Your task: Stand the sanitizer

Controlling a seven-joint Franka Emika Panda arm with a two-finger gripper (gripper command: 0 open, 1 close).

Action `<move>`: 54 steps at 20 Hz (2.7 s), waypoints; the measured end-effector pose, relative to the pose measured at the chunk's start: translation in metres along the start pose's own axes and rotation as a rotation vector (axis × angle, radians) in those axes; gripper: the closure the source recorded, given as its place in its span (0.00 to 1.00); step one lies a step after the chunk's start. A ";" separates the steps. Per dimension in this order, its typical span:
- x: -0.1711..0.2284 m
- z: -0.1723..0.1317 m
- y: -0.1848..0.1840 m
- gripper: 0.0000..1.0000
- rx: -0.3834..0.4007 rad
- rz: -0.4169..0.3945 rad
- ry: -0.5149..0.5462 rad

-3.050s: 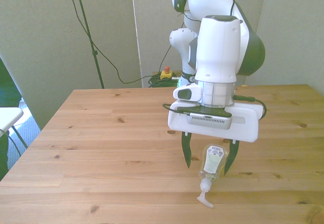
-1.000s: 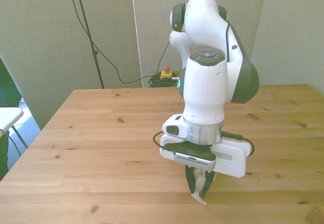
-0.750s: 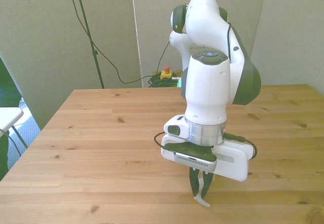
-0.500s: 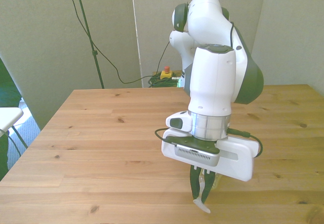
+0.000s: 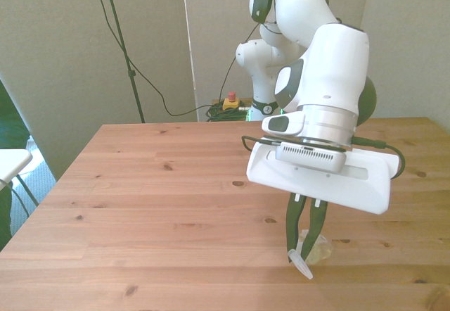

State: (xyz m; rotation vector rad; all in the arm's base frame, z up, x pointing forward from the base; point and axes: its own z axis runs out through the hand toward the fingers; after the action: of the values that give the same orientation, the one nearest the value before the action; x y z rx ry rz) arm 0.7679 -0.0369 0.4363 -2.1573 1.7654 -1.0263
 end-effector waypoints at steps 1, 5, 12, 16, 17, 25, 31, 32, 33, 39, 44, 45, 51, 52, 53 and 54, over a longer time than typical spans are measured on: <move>-0.003 -0.005 0.000 1.00 0.011 -0.002 0.016; -0.018 -0.019 0.005 1.00 0.059 -0.010 0.085; -0.039 -0.033 0.014 1.00 0.117 -0.011 0.176; -0.045 -0.043 0.017 1.00 0.153 -0.005 0.250; -0.048 -0.045 0.018 1.00 0.160 -0.004 0.265; -0.066 -0.050 0.029 0.00 0.184 -0.011 0.315; -0.068 -0.051 0.031 0.00 0.190 -0.018 0.319; -0.069 -0.051 0.031 0.00 0.191 -0.019 0.319; -0.070 -0.051 0.031 0.00 0.191 -0.020 0.318; -0.076 -0.053 0.034 0.00 0.187 -0.028 0.310; -0.083 -0.048 0.043 0.00 0.170 -0.036 0.299; -0.084 -0.048 0.043 0.00 0.170 -0.037 0.297; -0.077 -0.053 0.045 0.00 0.139 -0.021 0.233; -0.072 -0.056 0.046 0.00 0.127 -0.021 0.207; -0.067 -0.059 0.047 0.00 0.110 -0.026 0.176; -0.064 -0.063 0.049 0.00 0.090 -0.032 0.143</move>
State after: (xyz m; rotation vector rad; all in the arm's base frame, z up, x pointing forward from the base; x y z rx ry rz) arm 0.6873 0.0260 0.4318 -2.1120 1.7120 -1.2718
